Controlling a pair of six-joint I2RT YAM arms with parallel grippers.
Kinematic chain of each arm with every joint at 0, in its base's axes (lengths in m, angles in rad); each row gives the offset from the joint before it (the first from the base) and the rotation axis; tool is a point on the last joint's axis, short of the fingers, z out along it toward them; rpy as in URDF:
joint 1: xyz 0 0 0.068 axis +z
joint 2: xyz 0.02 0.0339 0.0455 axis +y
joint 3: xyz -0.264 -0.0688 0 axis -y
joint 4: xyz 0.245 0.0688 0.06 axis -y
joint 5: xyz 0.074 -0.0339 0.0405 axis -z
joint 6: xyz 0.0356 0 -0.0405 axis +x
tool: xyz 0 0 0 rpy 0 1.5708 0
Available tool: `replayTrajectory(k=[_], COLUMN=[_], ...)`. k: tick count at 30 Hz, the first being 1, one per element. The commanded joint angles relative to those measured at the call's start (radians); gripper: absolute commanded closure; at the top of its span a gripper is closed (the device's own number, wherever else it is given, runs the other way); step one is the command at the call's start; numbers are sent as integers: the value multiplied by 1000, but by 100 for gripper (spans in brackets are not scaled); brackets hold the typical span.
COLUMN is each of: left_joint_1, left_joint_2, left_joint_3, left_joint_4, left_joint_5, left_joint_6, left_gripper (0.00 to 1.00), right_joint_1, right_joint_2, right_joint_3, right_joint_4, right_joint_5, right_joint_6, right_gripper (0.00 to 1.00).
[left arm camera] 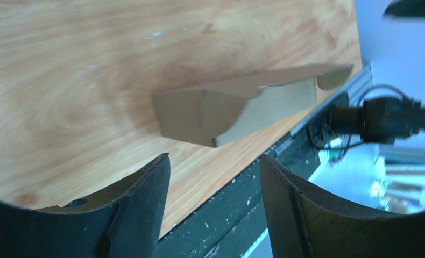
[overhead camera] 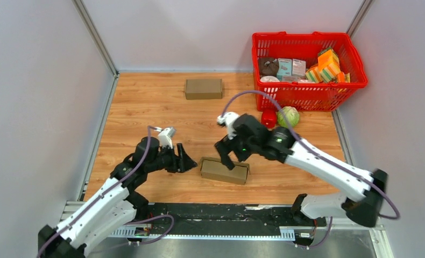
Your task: Fold the paper box
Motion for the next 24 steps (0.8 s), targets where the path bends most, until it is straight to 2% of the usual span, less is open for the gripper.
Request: replayTrajectory(k=[1, 3, 4, 6, 7, 9, 10, 12, 14, 16, 19, 22, 24], left_joint_1=[-158, -195, -213, -223, -229, -229, -230, -233, -236, -238, -244, -256, -266], left_joint_2=[132, 183, 194, 229, 245, 295, 312, 358, 395, 410, 432, 452, 479], left_joint_3=[175, 236, 255, 267, 278, 295, 314, 335, 361, 370, 367, 371, 382], left_joint_4=[-22, -84, -94, -117, -124, -136, -137, -147, -162, -167, -154, -119, -127], left_joint_5=[-116, -172, -186, -212, -213, -209, -203, -189, -175, -157, -108, -83, -84], left_joint_6=[173, 216, 224, 247, 254, 270, 273, 281, 279, 273, 259, 245, 244], left_gripper=[31, 34, 35, 37, 37, 43, 45, 49, 49, 44, 42, 43, 47], right_joint_1=[-93, -102, -102, -104, -104, -104, -107, -113, -125, -125, -127, -125, -127], right_joint_2=[-180, -251, -272, -326, -335, -345, -342, -342, -334, -313, -305, -305, -308], right_joint_3=[-105, -163, -184, -257, -279, -293, -294, -302, -314, -320, -349, -359, -357], right_joint_4=[-88, -125, -133, -98, -66, -49, -40, -21, -4, -21, -11, -3, 2], right_joint_5=[-55, -55, -64, -107, -109, -79, -65, -54, -57, -45, -61, -63, -61], right_joint_6=[278, 335, 349, 375, 383, 395, 398, 400, 398, 395, 392, 400, 400], right_gripper=[0, 7, 13, 21, 30, 37, 44, 49, 52, 52, 52, 61, 64])
